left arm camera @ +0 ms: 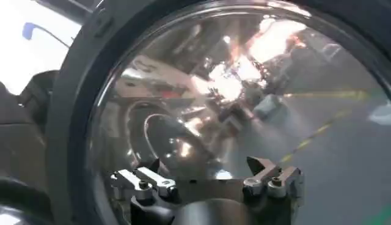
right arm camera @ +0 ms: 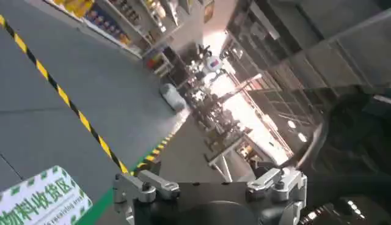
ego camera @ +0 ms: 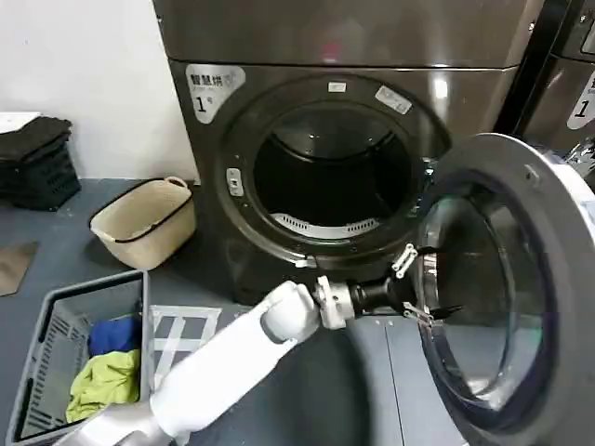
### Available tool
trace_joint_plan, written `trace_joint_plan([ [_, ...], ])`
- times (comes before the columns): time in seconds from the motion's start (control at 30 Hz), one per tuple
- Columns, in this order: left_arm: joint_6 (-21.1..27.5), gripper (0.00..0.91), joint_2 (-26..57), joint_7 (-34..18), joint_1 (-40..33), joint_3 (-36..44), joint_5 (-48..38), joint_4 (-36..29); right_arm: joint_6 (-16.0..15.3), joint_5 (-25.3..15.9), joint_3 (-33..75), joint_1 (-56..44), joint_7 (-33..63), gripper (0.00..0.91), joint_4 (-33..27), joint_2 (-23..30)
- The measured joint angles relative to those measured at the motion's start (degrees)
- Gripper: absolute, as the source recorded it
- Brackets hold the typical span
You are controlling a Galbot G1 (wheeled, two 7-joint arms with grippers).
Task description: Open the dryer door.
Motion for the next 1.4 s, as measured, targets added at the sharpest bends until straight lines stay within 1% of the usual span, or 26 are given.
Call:
trace_joint_plan([
  [0.27, 0.4, 0.907, -3.5, -1.7, -1.9, 2.0, 2.1, 4.1, 0.0, 0.0, 0.5, 0.1, -0.6, 0.907, 0.8, 0.5],
  [0.4, 1.3, 0.907, -5.3, -2.8, -3.1, 2.9, 2.8, 6.1, 0.0, 0.0, 0.5, 0.3, -0.6, 0.907, 1.3, 0.7],
  [0.53, 2.7, 0.907, -7.0, -4.2, -4.4, 4.0, 3.3, 8.3, -0.2, -0.3, 0.4, 0.4, -0.3, 0.907, 1.4, 0.7],
  [0.67, 5.3, 0.907, -8.8, -5.5, -5.8, 5.1, 3.8, 10.4, -0.7, -0.4, 0.4, 0.4, -0.2, 0.907, 1.9, 0.8],
  [1.03, 9.7, 0.907, -12.0, -7.0, -8.3, 6.2, 3.7, 13.9, -0.9, -0.7, 0.3, 0.8, -0.1, 0.907, 3.3, 1.2],
  [1.4, 9.6, 0.907, -12.3, -6.9, -8.5, 6.3, 3.3, 15.1, -1.1, -0.8, -0.1, 1.1, -0.1, 0.907, 3.7, 0.9],
])
